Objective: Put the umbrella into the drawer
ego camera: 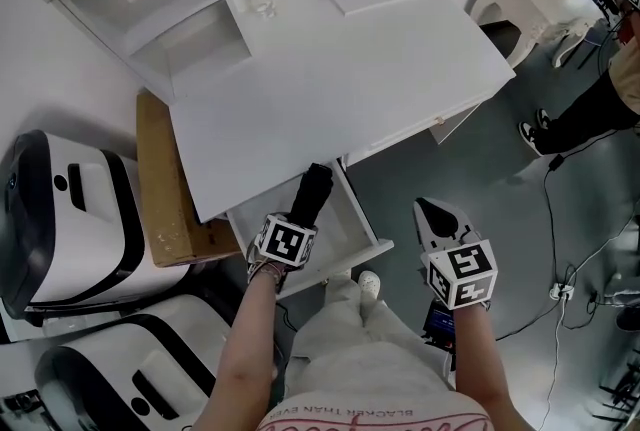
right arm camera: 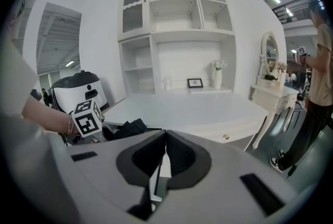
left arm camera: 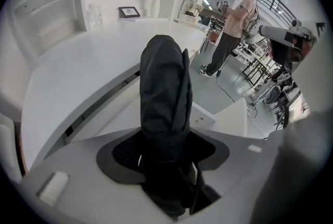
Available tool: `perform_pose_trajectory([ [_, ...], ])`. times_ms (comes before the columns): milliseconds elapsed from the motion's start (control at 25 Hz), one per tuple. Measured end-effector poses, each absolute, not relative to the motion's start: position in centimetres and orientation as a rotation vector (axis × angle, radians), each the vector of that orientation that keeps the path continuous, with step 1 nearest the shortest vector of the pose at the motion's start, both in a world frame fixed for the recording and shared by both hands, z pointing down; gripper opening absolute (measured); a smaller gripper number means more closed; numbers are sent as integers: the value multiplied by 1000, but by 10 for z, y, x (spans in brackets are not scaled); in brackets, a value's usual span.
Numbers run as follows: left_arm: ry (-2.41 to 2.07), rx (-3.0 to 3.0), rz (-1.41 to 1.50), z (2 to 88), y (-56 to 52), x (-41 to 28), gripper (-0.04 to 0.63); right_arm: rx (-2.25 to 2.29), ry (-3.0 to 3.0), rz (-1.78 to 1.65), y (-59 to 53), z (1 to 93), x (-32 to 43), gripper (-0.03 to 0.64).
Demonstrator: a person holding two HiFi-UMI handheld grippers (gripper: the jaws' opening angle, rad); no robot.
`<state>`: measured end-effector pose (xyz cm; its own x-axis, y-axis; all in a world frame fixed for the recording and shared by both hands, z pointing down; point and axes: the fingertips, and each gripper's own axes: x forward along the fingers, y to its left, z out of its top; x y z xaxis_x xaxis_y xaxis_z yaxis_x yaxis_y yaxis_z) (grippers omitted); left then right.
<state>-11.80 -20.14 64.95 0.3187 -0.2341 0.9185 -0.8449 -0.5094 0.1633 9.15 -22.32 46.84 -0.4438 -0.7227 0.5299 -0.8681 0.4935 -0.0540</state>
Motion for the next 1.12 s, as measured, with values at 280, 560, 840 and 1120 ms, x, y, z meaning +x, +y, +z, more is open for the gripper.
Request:
perform_pose_trajectory([
  [280, -871, 1905, 1267, 682, -196, -113, 255, 1286, -2281, 478, -225, 482, 85, 10],
  [560, -822, 1835, 1265, 718, -194, -112, 255, 1285, -2252, 500, -231, 496, 85, 9],
  [840, -809, 1785, 1261, 742, -196, -112, 255, 1283, -2235, 535, -235, 514, 83, 9],
  [1120, -805, 1732, 1240, 762, -204, -107, 253, 1258, -2210, 551, -237, 525, 83, 9],
])
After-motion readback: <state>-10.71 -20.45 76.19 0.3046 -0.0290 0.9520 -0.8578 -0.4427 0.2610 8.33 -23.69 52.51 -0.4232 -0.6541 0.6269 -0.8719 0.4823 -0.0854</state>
